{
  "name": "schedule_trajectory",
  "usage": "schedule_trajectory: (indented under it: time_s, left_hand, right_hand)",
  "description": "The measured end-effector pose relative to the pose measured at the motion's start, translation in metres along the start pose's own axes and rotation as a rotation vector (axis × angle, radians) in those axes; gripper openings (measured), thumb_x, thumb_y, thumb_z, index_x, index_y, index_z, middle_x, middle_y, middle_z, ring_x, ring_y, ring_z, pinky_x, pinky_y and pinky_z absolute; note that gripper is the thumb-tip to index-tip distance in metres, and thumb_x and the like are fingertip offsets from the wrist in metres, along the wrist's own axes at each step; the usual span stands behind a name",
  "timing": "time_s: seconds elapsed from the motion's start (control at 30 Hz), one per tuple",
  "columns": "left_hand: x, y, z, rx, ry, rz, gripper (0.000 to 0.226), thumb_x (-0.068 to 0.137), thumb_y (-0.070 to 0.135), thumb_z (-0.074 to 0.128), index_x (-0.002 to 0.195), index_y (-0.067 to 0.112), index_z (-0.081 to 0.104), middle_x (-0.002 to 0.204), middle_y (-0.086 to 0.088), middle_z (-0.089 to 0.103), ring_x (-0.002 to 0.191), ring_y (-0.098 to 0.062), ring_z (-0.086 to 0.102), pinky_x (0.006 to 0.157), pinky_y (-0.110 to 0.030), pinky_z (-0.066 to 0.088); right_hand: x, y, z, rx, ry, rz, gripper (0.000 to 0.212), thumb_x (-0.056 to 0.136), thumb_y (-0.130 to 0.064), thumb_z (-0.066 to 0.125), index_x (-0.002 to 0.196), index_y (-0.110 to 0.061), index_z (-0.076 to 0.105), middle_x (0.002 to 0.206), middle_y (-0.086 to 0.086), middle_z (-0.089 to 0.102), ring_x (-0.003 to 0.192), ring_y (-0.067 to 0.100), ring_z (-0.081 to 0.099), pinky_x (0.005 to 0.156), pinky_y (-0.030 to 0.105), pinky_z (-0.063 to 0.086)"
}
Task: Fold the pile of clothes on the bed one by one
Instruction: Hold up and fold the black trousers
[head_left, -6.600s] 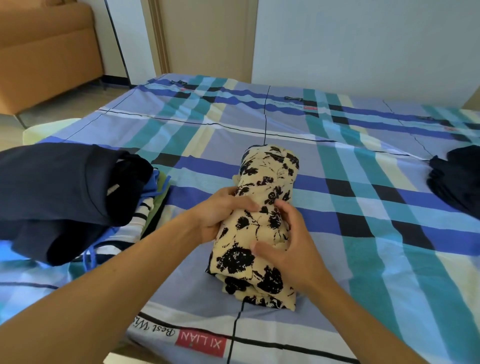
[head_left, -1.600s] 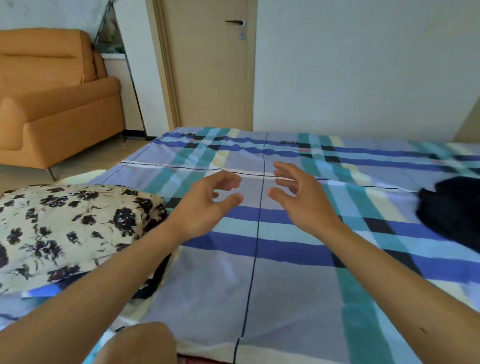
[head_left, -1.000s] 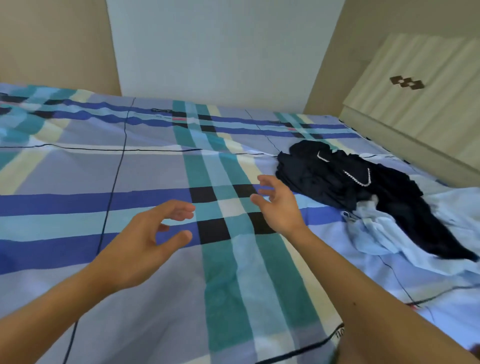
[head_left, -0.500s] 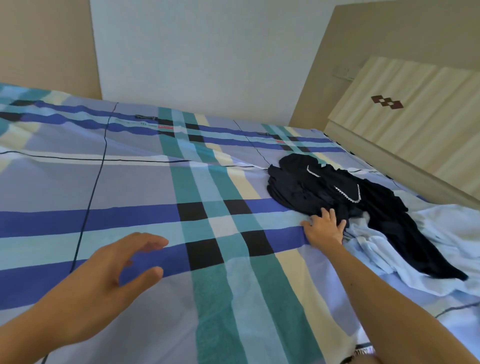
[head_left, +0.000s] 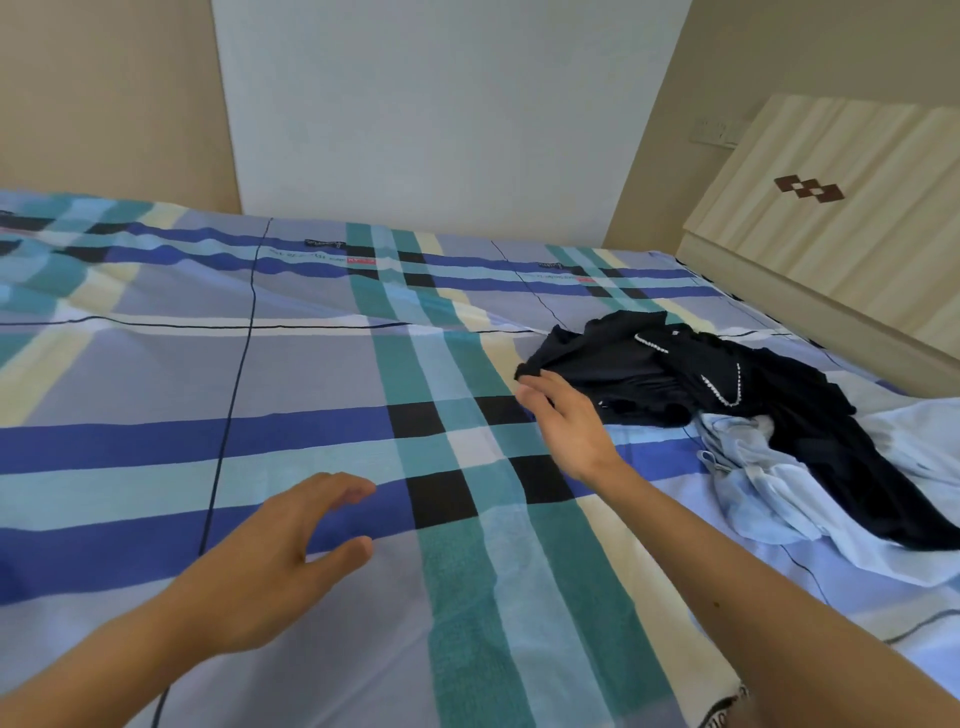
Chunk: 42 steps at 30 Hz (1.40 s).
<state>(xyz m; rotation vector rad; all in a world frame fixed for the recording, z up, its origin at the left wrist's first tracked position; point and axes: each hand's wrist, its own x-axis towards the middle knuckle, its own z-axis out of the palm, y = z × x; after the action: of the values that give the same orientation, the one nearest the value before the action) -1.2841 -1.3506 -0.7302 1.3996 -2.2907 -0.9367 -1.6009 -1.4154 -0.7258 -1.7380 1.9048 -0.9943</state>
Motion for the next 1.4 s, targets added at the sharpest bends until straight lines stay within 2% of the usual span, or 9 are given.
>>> schedule_trajectory:
  time_s: [0.2, 0.3, 0.5, 0.6, 0.8, 1.03, 1.17, 1.27, 1.4]
  left_hand:
    - [-0.002, -0.002, 0.005, -0.162, 0.153, 0.021, 0.089, 0.076, 0.042, 0.081, 0.143, 0.05, 0.024, 0.13, 0.036, 0.047, 0.116, 0.007, 0.054, 0.09, -0.02, 0.049]
    - [-0.004, 0.009, 0.005, -0.333, 0.3, 0.059, 0.051, 0.081, 0.024, 0.08, 0.118, 0.043, 0.051, 0.106, 0.032, 0.066, 0.103, 0.009, 0.062, 0.075, -0.01, 0.051]
    - [-0.012, 0.026, -0.006, -0.678, 0.355, -0.039, 0.029, 0.101, 0.004, 0.05, 0.114, 0.023, 0.067, 0.102, 0.005, 0.076, 0.099, -0.01, 0.071, 0.08, -0.02, 0.056]
    - [-0.009, 0.021, -0.012, -0.796, 0.406, -0.162, 0.025, 0.102, 0.009, 0.048, 0.114, 0.017, 0.069, 0.105, -0.003, 0.076, 0.102, -0.02, 0.071, 0.091, -0.038, 0.056]
    - [-0.006, 0.008, -0.049, -1.286, 0.613, -0.329, 0.027, 0.098, 0.005, 0.045, 0.099, 0.011, 0.071, 0.089, -0.007, 0.076, 0.08, -0.02, 0.071, 0.072, -0.031, 0.057]
    - [-0.034, -0.032, -0.119, -1.591, 0.752, -0.103, 0.024, 0.067, 0.014, 0.06, 0.076, 0.02, 0.081, 0.092, 0.003, 0.077, 0.08, -0.011, 0.073, 0.074, -0.022, 0.058]
    - [-0.037, -0.139, -0.137, -1.654, 0.894, -0.201, 0.046, 0.08, 0.031, 0.071, 0.126, 0.028, 0.068, 0.143, -0.002, 0.057, 0.118, -0.02, 0.065, 0.084, -0.04, 0.058]
    - [-0.051, -0.034, -0.122, -1.54, 0.665, -0.107, 0.025, 0.068, 0.035, 0.069, 0.089, 0.023, 0.073, 0.093, 0.003, 0.07, 0.083, -0.012, 0.068, 0.076, -0.025, 0.057]
    - [-0.052, 0.029, -0.076, -1.359, 0.463, -0.117, 0.023, 0.068, 0.032, 0.072, 0.084, 0.015, 0.072, 0.082, -0.005, 0.071, 0.071, -0.018, 0.07, 0.061, -0.027, 0.06]
  right_hand:
    - [-0.081, -0.111, 0.037, 0.424, -0.528, -0.253, 0.046, 0.096, -0.037, 0.047, 0.131, -0.013, 0.065, 0.134, -0.004, 0.059, 0.129, 0.005, 0.051, 0.109, 0.02, 0.036]
    - [-0.1, -0.131, 0.04, 0.591, -0.651, -0.292, 0.047, 0.098, -0.025, 0.045, 0.141, -0.008, 0.053, 0.138, 0.007, 0.058, 0.128, 0.018, 0.056, 0.11, 0.031, 0.042]
    - [-0.093, -0.111, 0.035, 0.604, -0.459, -0.275, 0.056, 0.087, -0.021, 0.067, 0.14, -0.016, 0.049, 0.127, 0.007, 0.063, 0.118, 0.021, 0.062, 0.107, 0.04, 0.047]
    - [-0.093, -0.085, 0.031, 0.271, -0.366, -0.341, 0.05, 0.08, -0.029, 0.079, 0.124, -0.024, 0.057, 0.11, -0.003, 0.06, 0.106, 0.016, 0.061, 0.102, 0.04, 0.048]
    - [-0.1, -0.057, 0.045, -0.399, -0.47, -0.417, 0.093, 0.073, -0.063, 0.07, 0.15, -0.034, 0.029, 0.136, -0.017, 0.038, 0.129, 0.004, 0.037, 0.117, 0.034, 0.026]
    - [-0.105, -0.062, 0.06, -0.216, -0.51, -0.357, 0.069, 0.089, -0.071, 0.026, 0.14, -0.031, 0.047, 0.134, -0.021, 0.046, 0.127, 0.0, 0.043, 0.123, 0.044, 0.014]
    - [-0.105, -0.061, 0.059, -0.22, -0.481, -0.374, 0.075, 0.092, -0.049, 0.061, 0.155, -0.03, 0.024, 0.151, -0.016, 0.029, 0.14, 0.006, 0.031, 0.122, 0.041, 0.021]
    - [-0.103, -0.059, 0.062, -0.15, -0.438, -0.361, 0.096, 0.085, -0.04, 0.074, 0.158, -0.033, 0.012, 0.157, -0.016, 0.017, 0.144, 0.012, 0.028, 0.119, 0.038, 0.03]
    - [-0.106, -0.068, 0.071, 0.003, -0.465, -0.372, 0.116, 0.075, -0.047, 0.083, 0.157, -0.041, 0.001, 0.157, -0.032, 0.002, 0.146, -0.002, 0.017, 0.116, 0.026, 0.028]
